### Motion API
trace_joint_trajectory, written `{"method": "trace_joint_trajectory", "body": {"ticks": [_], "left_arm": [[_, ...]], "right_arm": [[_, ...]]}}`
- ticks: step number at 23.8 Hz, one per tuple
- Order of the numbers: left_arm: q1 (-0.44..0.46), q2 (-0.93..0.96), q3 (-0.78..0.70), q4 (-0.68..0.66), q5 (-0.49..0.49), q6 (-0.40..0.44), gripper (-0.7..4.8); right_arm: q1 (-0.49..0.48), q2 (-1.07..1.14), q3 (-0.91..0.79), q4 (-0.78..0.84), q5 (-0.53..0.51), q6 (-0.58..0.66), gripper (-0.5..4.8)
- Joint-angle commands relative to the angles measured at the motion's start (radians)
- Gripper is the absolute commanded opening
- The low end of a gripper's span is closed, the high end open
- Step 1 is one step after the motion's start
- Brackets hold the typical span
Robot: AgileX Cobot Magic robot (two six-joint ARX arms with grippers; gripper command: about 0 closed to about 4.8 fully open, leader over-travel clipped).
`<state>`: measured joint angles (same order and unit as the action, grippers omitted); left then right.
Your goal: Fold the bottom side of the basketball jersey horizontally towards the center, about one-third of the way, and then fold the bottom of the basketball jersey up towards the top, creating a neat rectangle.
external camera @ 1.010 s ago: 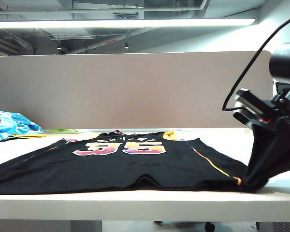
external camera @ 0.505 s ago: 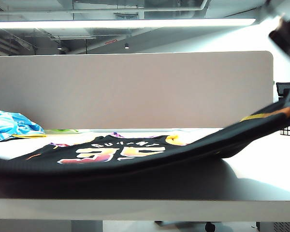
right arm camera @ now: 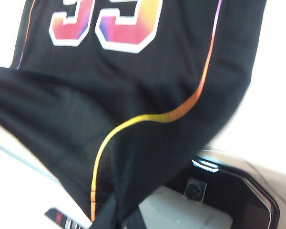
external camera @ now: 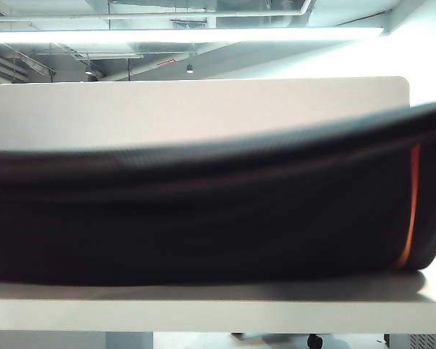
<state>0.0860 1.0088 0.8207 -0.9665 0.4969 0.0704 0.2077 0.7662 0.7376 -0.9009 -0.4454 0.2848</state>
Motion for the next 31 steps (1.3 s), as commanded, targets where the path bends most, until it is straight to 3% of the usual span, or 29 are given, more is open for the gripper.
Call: {"method": "trace_joint_trajectory", "body": {"ticks": [1, 4, 9, 17, 26, 28, 29, 30, 31], "left_arm": [[0.002, 0.112, 0.068, 0.206, 0.016, -0.049, -0.06], [0.002, 0.266, 0.154, 0.315, 0.024, -0.070, -0.06], [0.002, 0.497, 0.270, 0.337, 0.099, -0.078, -0.06], [0.001, 0.607, 0.288, 0.502, 0.116, -0.113, -0.06], [0.001, 0.665, 0.298, 0.690, 0.094, -0.134, -0.06], [0.000, 0.677, 0.298, 0.746, 0.086, -0.135, 0.12], [0.000, 0.683, 0.299, 0.774, 0.079, -0.135, 0.63], [0.002, 0.686, 0.299, 0.798, 0.060, -0.140, 1.60], [0.003, 0.686, 0.299, 0.805, 0.035, -0.143, 2.06]], "right_arm": [[-0.001, 0.206, 0.031, 0.204, 0.000, -0.024, -0.06], [-0.002, 0.408, 0.135, 0.285, 0.065, -0.082, -0.06], [-0.015, 0.614, 0.315, 0.309, 0.182, -0.135, -0.06], [-0.031, 0.735, 0.376, 0.450, 0.314, -0.155, -0.06], [-0.077, 0.851, 0.376, 0.613, 0.319, -0.161, -0.04], [-0.089, 0.872, 0.376, 0.664, 0.308, -0.163, 0.76], [-0.091, 0.879, 0.376, 0.682, 0.296, -0.163, 1.59], [-0.105, 0.882, 0.376, 0.704, 0.274, -0.162, 3.41], [-0.112, 0.881, 0.378, 0.703, 0.271, -0.163, 3.79]]}}
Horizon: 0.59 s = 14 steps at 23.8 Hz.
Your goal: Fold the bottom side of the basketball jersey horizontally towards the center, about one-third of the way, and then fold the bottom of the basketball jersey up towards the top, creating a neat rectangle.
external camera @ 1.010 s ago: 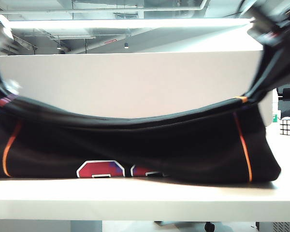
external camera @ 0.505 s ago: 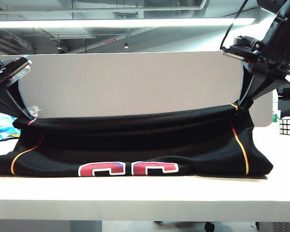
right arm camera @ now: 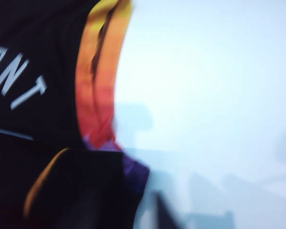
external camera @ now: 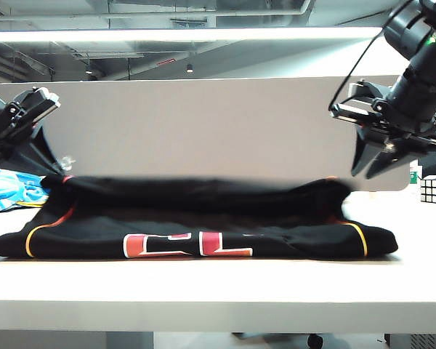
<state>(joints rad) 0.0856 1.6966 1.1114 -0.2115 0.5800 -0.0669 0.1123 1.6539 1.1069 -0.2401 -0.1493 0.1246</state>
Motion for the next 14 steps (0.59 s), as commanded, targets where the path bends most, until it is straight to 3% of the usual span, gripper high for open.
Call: {"method": "trace_joint_trajectory", "body": {"ticks": [1, 4, 8, 14], "left_arm": [[0.004, -0.002, 0.008, 0.050, -0.055, -0.004, 2.27], [0.004, -0.006, 0.009, 0.008, -0.060, -0.006, 2.87], [0.004, -0.015, 0.008, -0.237, -0.064, 0.044, 2.87], [0.011, -0.015, 0.008, -0.488, -0.132, 0.123, 2.87]], "right_arm": [[-0.027, -0.009, 0.015, 0.029, -0.029, -0.002, 3.78], [-0.058, -0.021, 0.055, -0.110, -0.029, -0.002, 3.77], [-0.087, -0.078, 0.058, -0.309, -0.060, -0.013, 3.65], [-0.110, -0.186, -0.019, -0.393, -0.195, 0.041, 3.63]]}}
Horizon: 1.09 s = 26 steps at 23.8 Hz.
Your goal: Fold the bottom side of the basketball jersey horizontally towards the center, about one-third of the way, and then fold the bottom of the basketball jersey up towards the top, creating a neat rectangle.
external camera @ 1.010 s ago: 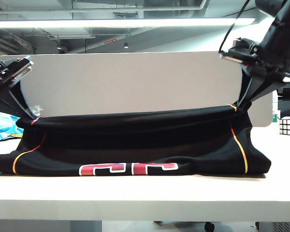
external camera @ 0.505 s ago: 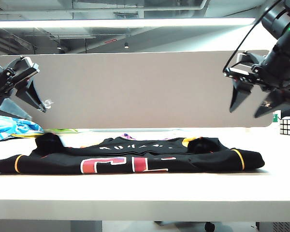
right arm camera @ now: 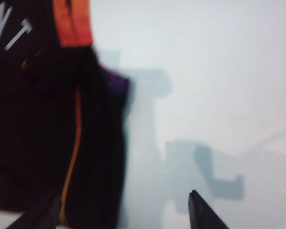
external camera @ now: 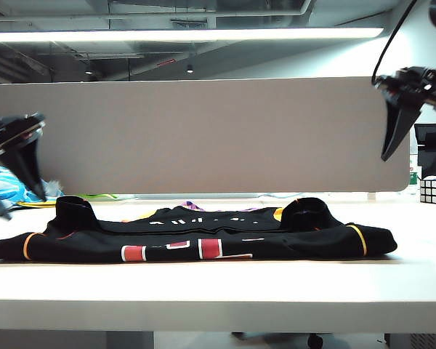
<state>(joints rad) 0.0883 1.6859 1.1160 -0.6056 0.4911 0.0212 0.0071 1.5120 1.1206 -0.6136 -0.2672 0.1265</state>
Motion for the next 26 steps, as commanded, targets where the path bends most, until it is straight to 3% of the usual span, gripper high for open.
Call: {"method": "trace_joint_trajectory", "body": {"ticks": [1, 7, 13, 21, 26], "left_arm": [[0.009, -0.004, 0.002, -0.116, -0.044, 0.035, 2.87], [0.009, -0.004, 0.001, -0.185, -0.043, 0.060, 2.88], [0.008, -0.002, -0.038, -0.206, -0.039, 0.077, 2.88], [0.006, 0.002, -0.134, -0.129, 0.032, 0.046, 2.88], [-0.001, 0.031, -0.136, -0.127, 0.034, 0.048, 2.88]], "right_arm": [[-0.005, -0.056, -0.048, -0.022, -0.089, 0.048, 3.63], [-0.004, -0.076, -0.131, -0.059, -0.184, 0.057, 3.63], [-0.004, -0.076, -0.238, 0.028, -0.185, 0.066, 3.62], [0.000, -0.048, -0.269, 0.130, -0.214, 0.113, 3.12], [0.002, 0.016, -0.269, 0.149, -0.249, 0.114, 3.10]]}}
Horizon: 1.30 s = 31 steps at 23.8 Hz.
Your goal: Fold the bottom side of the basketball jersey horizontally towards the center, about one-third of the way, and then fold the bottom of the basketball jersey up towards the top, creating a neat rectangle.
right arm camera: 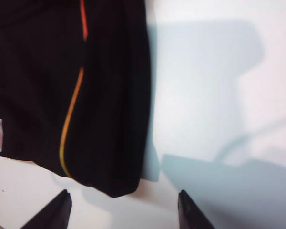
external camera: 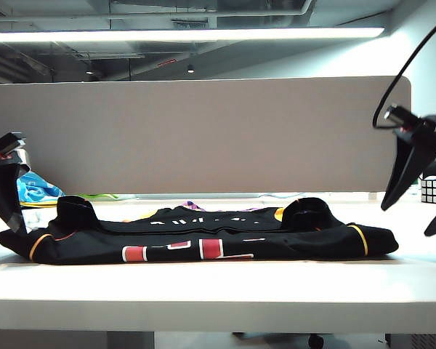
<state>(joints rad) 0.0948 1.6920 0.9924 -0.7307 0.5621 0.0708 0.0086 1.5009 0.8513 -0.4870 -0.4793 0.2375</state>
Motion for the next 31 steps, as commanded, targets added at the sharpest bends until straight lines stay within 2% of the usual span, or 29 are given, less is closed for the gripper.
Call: {"method": "trace_joint_trajectory", "body": {"ticks": [1, 9, 20, 24, 31], "left_arm": [[-0.008, 0.030, -0.013, 0.000, -0.032, -0.002, 2.88], [-0.030, 0.035, -0.013, 0.023, -0.024, -0.002, 2.87], [-0.031, 0.035, -0.013, 0.046, -0.023, -0.004, 2.87], [-0.031, 0.035, -0.013, 0.048, -0.024, -0.003, 2.87], [-0.031, 0.036, -0.013, 0.057, -0.024, -0.003, 2.87]], "right_arm": [[0.000, 0.040, 0.000, 0.030, -0.047, 0.005, 3.10], [0.002, 0.105, 0.000, 0.114, -0.104, 0.052, 3.10], [0.061, 0.111, 0.000, 0.180, -0.096, 0.101, 3.04], [0.077, 0.138, 0.000, 0.188, -0.090, 0.111, 2.73], [0.078, 0.161, 0.000, 0.182, -0.072, 0.103, 2.63]]}}
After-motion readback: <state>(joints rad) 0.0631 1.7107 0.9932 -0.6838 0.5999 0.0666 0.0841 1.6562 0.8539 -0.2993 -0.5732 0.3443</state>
